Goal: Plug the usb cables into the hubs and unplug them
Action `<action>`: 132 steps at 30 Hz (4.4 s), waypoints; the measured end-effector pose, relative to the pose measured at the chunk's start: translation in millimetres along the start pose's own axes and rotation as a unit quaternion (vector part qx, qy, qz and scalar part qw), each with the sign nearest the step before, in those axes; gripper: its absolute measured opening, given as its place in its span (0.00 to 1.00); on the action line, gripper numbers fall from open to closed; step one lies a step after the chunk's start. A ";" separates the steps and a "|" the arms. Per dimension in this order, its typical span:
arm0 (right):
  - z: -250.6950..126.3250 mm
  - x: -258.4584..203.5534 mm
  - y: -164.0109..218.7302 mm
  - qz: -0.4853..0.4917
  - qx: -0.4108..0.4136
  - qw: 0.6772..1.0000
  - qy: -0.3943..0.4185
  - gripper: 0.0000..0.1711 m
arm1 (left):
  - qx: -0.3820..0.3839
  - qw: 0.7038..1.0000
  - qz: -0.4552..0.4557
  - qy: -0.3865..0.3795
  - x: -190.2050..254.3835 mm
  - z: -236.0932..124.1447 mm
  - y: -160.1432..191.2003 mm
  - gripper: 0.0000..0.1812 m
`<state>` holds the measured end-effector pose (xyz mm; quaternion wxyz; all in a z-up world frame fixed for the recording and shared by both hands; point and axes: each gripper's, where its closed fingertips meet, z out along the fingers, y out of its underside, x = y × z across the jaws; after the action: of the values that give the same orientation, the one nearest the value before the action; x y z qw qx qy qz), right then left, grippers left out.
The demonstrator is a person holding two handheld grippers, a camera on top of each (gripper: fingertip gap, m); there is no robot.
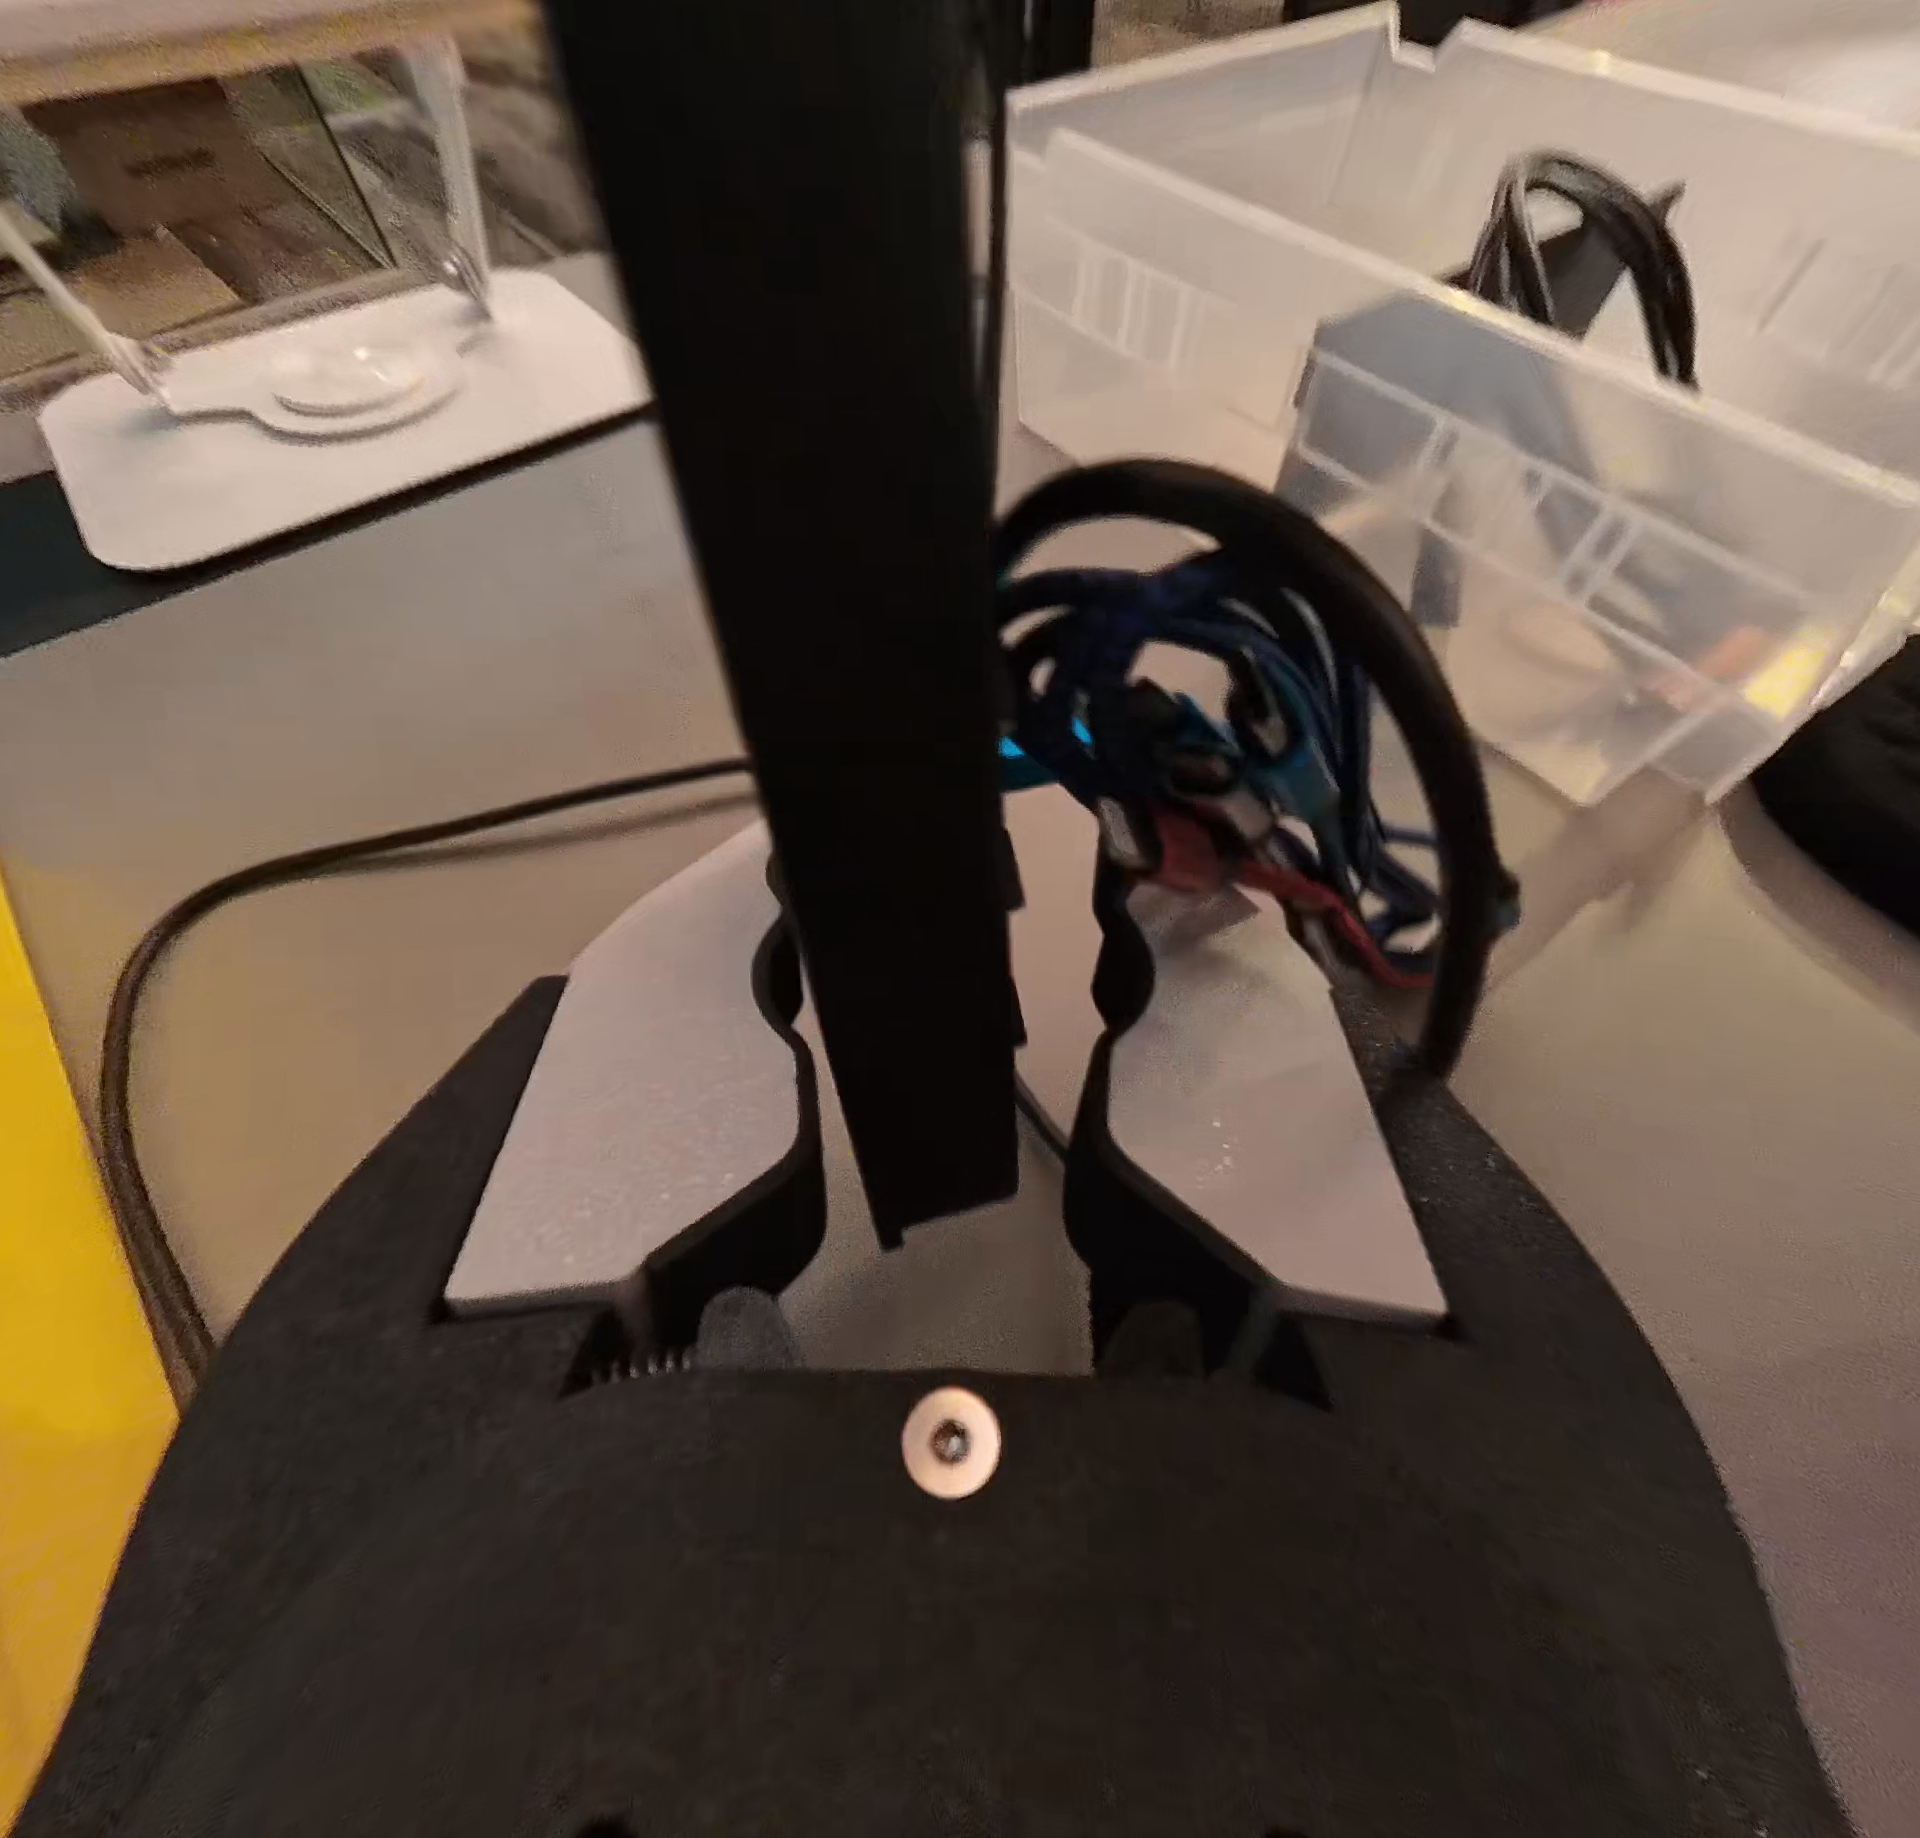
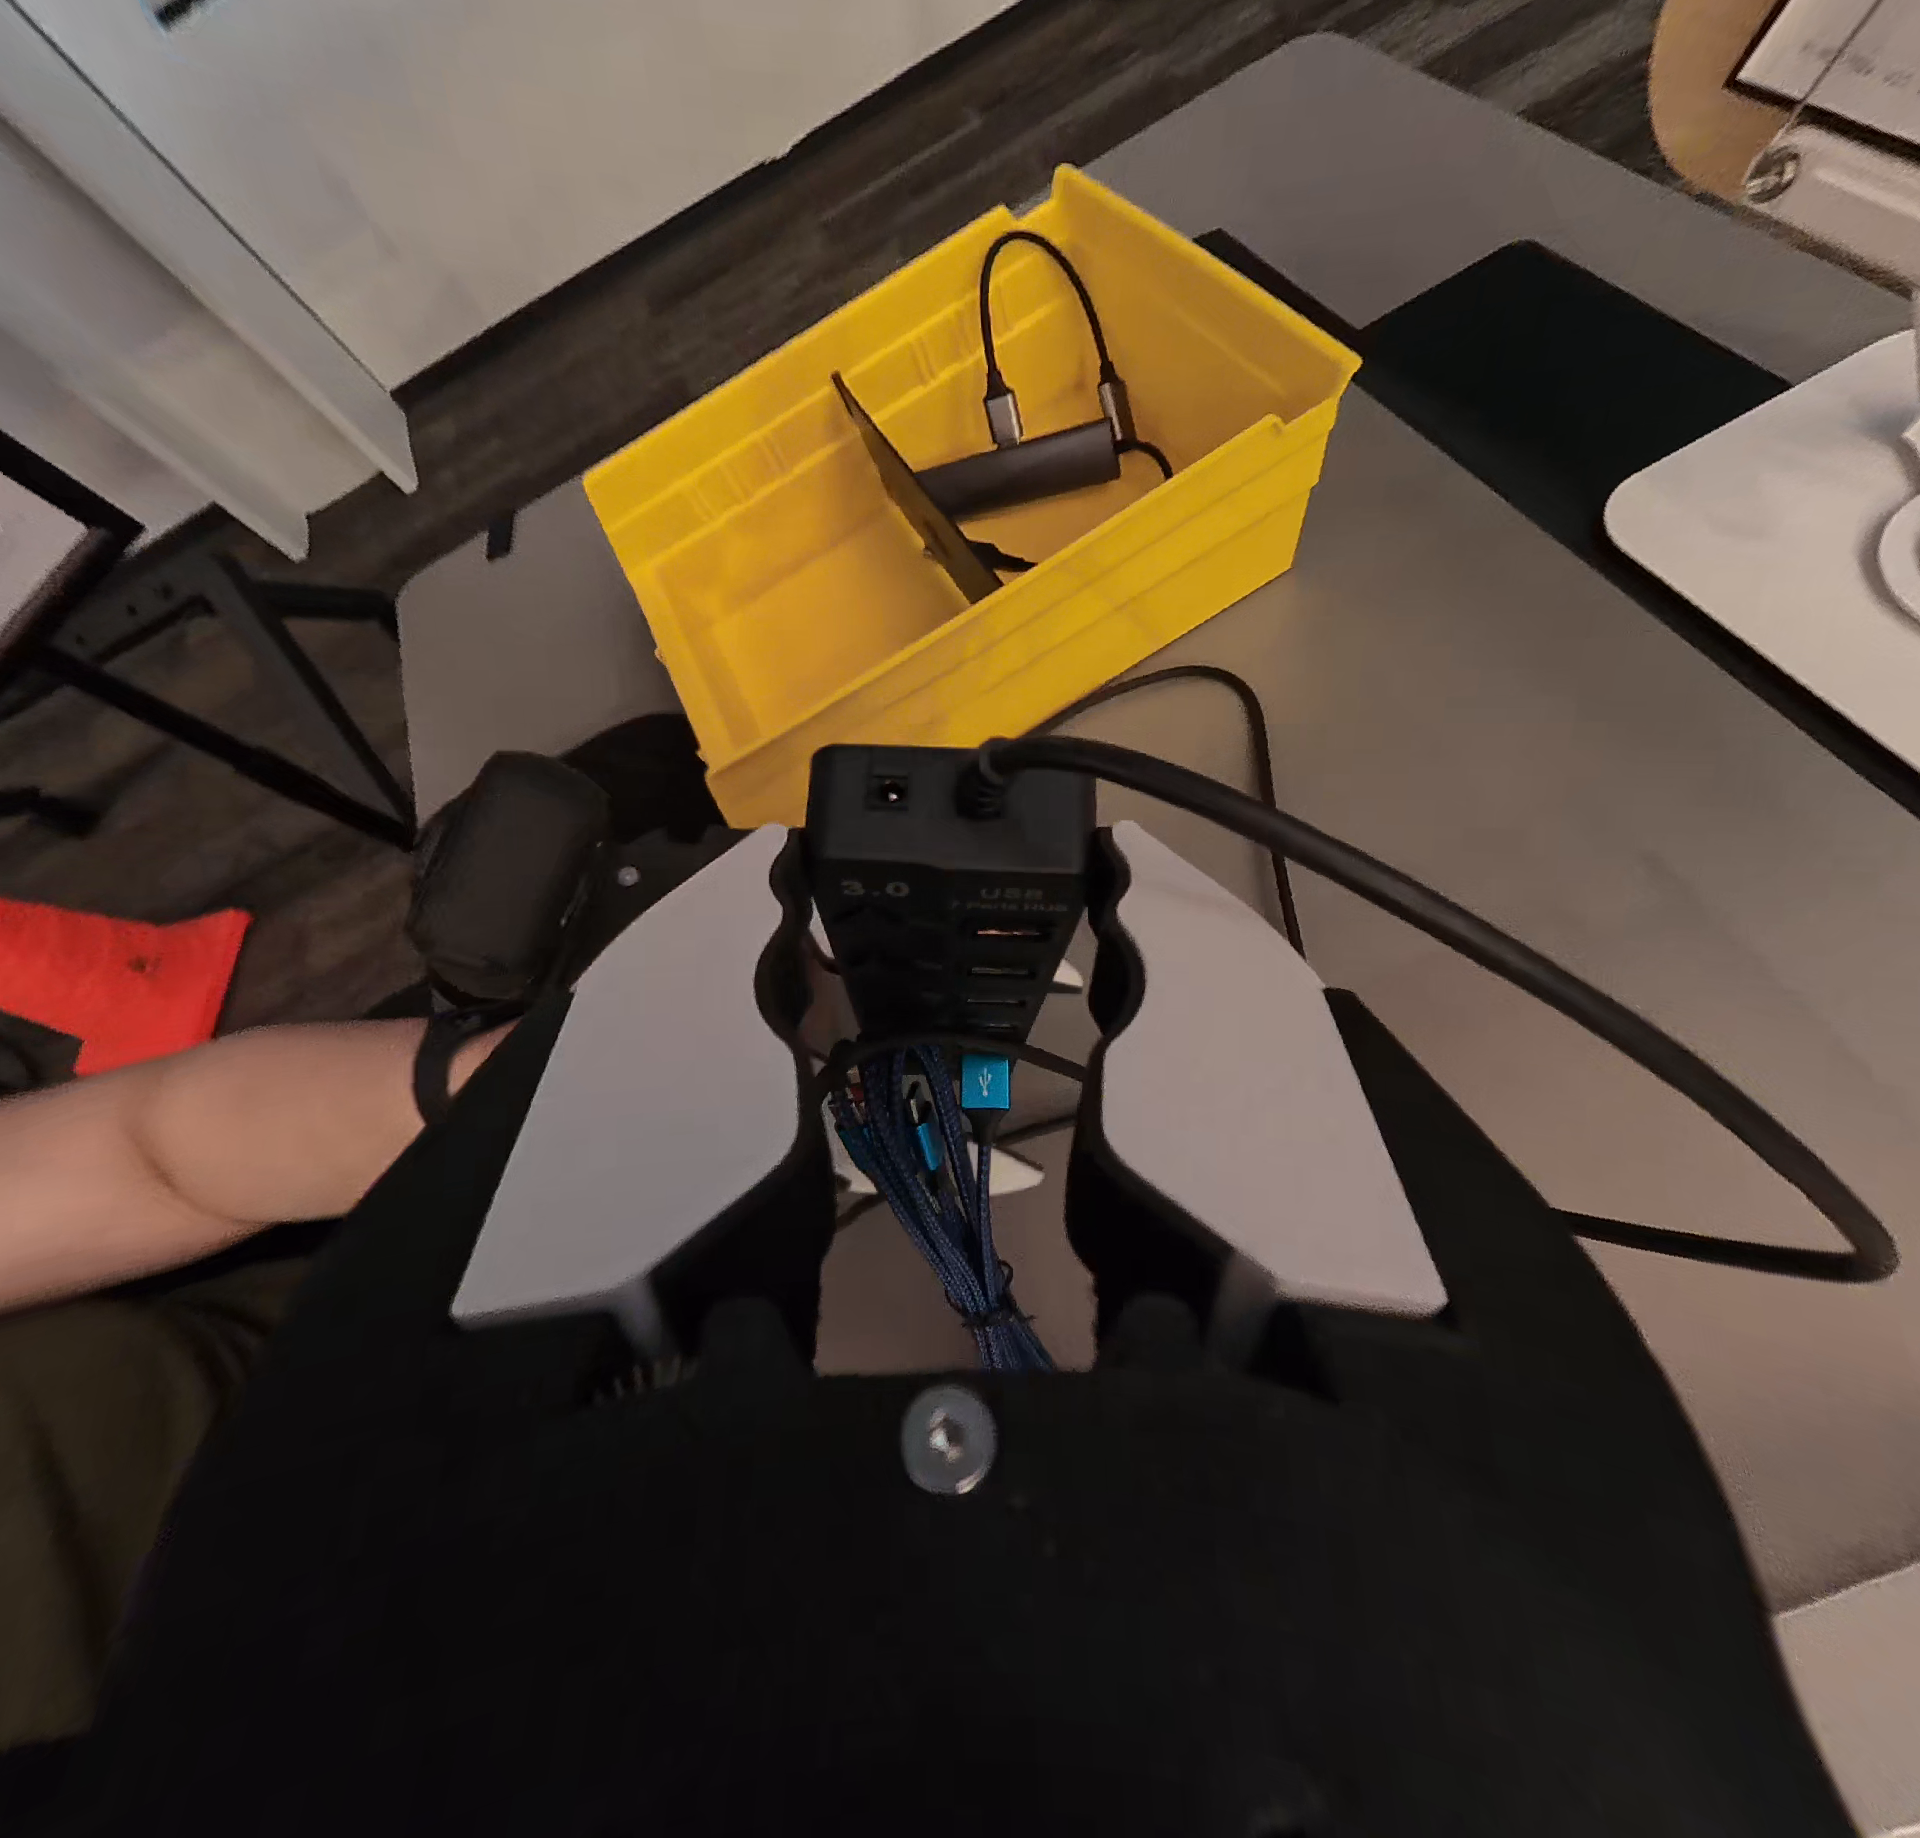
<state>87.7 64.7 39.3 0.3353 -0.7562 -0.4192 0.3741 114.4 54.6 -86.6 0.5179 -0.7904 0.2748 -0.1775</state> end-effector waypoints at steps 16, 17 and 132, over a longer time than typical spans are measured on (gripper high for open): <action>-60.8 -8.7 -38.3 -0.067 0.178 0.982 -0.012 0.34 | 0.012 1.000 0.024 0.013 -8.4 8.9 -33.9 0.23; -67.3 -9.9 -40.4 -0.076 0.192 0.978 -0.012 0.34 | 0.018 1.000 0.016 0.020 -7.7 9.4 -36.1 0.23; -113.9 -22.5 -49.5 -0.165 0.284 0.944 -0.041 0.31 | 0.124 0.953 0.056 0.270 61.0 -7.6 -137.5 0.17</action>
<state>156.9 43.7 142.8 0.5755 -0.5342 -0.4277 0.4478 192.5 54.4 42.2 0.5276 -0.6260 0.4238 -0.3876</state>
